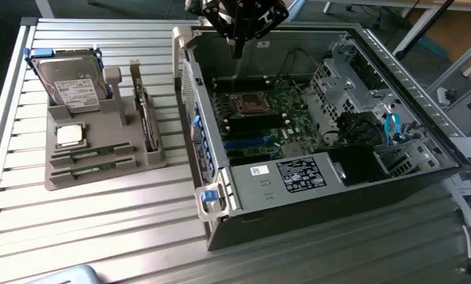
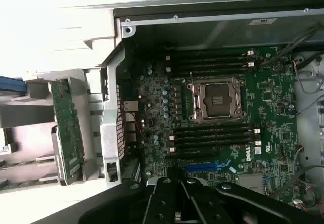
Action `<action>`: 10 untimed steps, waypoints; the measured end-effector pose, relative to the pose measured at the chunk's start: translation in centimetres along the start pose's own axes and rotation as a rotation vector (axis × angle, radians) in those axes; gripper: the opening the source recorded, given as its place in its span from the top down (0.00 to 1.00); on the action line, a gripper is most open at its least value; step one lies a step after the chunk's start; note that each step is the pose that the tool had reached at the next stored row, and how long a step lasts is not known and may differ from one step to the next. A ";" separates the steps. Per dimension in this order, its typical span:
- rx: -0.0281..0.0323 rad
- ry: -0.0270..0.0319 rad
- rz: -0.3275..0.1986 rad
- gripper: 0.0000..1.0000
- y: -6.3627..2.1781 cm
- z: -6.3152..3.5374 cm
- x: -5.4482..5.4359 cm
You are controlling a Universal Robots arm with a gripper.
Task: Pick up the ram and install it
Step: 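Reach for the ram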
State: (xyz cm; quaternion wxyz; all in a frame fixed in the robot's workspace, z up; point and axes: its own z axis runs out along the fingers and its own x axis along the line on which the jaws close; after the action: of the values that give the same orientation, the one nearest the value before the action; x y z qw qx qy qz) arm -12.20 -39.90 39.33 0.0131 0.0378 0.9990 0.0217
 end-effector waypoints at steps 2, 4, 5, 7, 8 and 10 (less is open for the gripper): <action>0.0000 0.0000 0.000 0.89 0.00 0.00 0.0; 0.0001 0.0000 0.000 0.89 0.00 0.00 0.0; 0.0000 0.0000 0.000 0.89 0.00 0.00 0.0; 0.0000 0.0000 0.000 0.89 0.00 0.00 0.0; 0.0001 0.0000 0.000 0.89 0.00 0.00 0.0; 0.0000 0.0000 0.000 0.89 0.00 0.00 0.0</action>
State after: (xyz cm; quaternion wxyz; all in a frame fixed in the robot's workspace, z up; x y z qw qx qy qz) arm -12.20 -39.89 39.33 0.0131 0.0379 0.9990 0.0217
